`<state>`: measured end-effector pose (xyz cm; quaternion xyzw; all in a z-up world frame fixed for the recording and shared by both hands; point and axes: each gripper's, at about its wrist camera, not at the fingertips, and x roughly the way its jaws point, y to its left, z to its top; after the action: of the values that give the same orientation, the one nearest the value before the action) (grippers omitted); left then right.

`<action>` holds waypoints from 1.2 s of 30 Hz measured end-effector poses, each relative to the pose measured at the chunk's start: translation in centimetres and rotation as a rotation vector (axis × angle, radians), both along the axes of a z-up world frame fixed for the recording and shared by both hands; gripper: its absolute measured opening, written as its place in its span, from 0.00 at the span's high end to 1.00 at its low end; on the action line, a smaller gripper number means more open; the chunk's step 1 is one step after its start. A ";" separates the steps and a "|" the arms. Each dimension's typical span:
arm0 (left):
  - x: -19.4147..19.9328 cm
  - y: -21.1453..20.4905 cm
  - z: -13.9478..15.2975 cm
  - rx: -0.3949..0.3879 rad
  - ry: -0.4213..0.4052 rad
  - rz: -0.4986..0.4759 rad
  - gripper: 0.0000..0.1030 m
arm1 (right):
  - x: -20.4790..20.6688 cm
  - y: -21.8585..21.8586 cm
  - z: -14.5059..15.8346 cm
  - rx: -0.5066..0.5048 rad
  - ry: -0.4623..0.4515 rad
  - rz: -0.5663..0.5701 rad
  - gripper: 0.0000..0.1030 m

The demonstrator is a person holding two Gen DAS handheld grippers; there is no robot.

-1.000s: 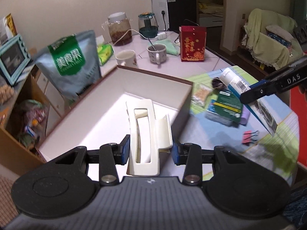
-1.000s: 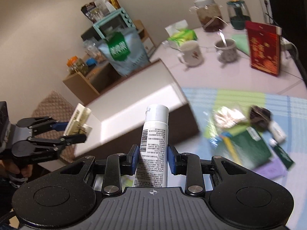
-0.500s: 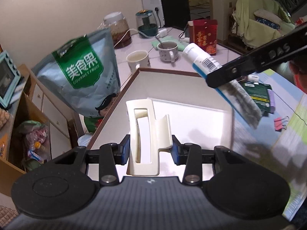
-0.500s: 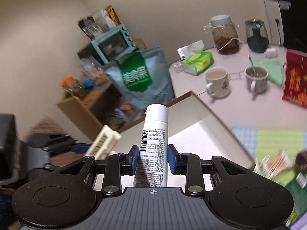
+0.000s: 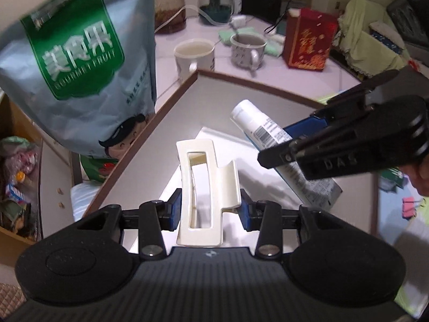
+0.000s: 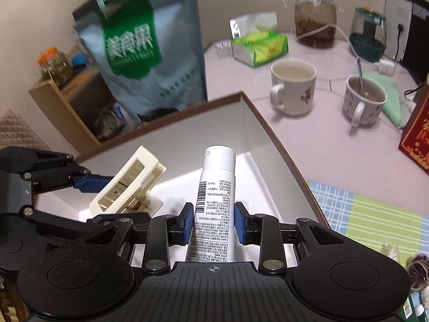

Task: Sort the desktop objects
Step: 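Carry the claw clip with the left gripper while the right gripper carries the toothpaste tube into the box, then open both grippers to drop the claw clip and toothpaste tube in the box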

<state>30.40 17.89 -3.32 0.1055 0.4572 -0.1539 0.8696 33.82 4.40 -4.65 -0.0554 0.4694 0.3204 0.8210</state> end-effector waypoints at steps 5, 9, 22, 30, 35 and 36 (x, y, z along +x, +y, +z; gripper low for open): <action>2.2 0.0 -2.0 -0.006 0.046 0.019 0.64 | 1.9 0.5 -1.8 -0.043 0.036 0.013 0.70; 3.0 -0.1 -3.1 -0.012 0.070 0.026 0.64 | 2.8 0.7 -2.6 -0.057 0.057 0.040 0.70; 4.0 0.4 -5.0 0.008 0.107 0.073 0.64 | 2.9 2.5 -3.1 -0.118 -0.006 0.109 0.70; 4.1 0.6 -5.2 0.008 0.105 0.083 0.64 | 2.5 3.2 -3.4 -0.149 -0.060 0.141 0.70; 4.3 0.6 -5.3 -0.010 0.100 0.088 0.59 | 2.4 3.2 -3.1 -0.131 -0.111 0.171 0.69; 4.3 0.6 -5.2 -0.015 0.099 0.091 0.57 | 2.4 3.1 -2.9 -0.117 -0.116 0.172 0.69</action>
<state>34.71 18.46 -8.57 0.0702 0.5028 -0.1226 0.8528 36.21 7.48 -7.56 -0.1617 0.4323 0.3577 0.8118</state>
